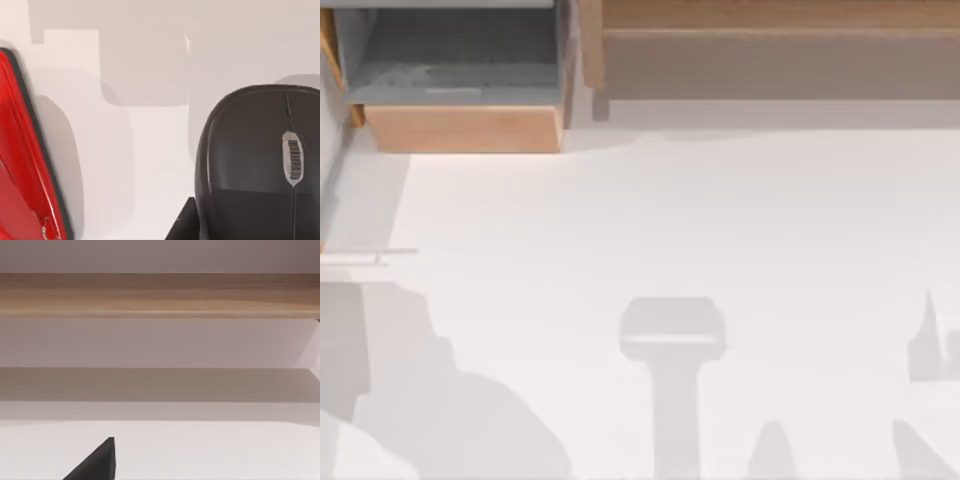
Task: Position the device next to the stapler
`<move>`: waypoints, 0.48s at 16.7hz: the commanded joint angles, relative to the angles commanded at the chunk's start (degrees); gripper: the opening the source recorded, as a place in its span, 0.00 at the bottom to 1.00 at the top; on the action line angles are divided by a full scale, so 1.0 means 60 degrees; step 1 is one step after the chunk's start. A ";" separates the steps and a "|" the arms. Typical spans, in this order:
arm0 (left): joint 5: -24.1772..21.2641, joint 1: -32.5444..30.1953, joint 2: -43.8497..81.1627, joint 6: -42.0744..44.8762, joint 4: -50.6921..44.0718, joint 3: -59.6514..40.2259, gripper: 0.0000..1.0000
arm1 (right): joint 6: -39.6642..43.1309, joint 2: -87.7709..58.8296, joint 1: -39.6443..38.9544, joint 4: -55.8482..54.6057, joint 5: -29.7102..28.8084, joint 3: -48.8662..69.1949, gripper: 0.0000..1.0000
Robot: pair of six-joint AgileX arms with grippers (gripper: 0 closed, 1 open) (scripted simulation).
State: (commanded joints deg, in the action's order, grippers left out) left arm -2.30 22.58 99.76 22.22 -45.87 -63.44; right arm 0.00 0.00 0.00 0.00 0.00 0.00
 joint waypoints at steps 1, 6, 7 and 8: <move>0.0000 -0.0006 0.0001 -0.0005 0.0048 0.0018 0.00 | 0.0000 0.0000 0.0000 0.0000 0.0000 0.0000 1.00; 0.0011 -0.0062 0.0125 -0.0035 0.0292 0.0168 0.00 | 0.0000 0.0000 0.0000 0.0000 0.0000 0.0000 1.00; 0.0014 -0.0078 0.0186 -0.0040 0.0327 0.0224 0.00 | 0.0000 0.0000 0.0000 0.0000 0.0000 0.0000 1.00; 0.0018 -0.0093 0.0263 -0.0044 0.0349 0.0294 0.00 | 0.0000 0.0000 0.0000 0.0000 0.0000 0.0000 1.00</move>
State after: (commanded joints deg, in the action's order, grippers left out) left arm -2.19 22.02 101.34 21.96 -43.77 -61.67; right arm 0.00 0.00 0.00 0.00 0.00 0.00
